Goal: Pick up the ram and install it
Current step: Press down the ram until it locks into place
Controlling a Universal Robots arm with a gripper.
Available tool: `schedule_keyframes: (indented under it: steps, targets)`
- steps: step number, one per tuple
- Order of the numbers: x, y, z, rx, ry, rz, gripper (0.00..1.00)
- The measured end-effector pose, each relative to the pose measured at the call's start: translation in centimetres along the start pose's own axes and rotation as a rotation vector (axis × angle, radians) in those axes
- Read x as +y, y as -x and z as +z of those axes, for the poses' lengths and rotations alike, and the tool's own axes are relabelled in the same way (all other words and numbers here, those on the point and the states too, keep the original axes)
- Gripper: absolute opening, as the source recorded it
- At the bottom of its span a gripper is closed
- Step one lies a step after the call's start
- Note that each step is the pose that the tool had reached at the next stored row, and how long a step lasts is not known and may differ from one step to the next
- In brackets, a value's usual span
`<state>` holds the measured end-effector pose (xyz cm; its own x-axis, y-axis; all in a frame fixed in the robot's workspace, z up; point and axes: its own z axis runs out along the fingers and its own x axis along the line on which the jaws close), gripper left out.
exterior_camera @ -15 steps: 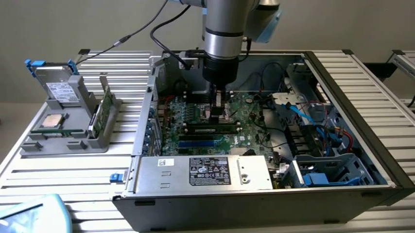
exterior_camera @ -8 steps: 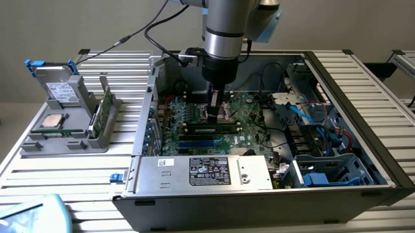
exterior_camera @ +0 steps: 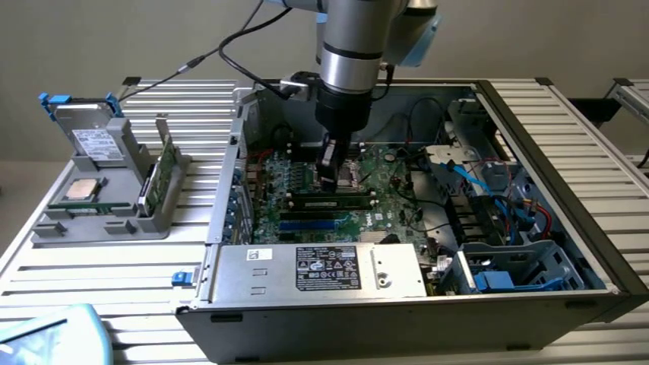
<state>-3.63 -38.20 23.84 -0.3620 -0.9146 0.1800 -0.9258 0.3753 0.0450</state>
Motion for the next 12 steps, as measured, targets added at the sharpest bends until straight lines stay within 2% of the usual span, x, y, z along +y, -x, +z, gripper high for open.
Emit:
schedule_keyframes:
  steps: [12]
  targets:
    - [0.0, 0.0, 0.01, -0.0088, 0.0352, 0.192, 0.1]
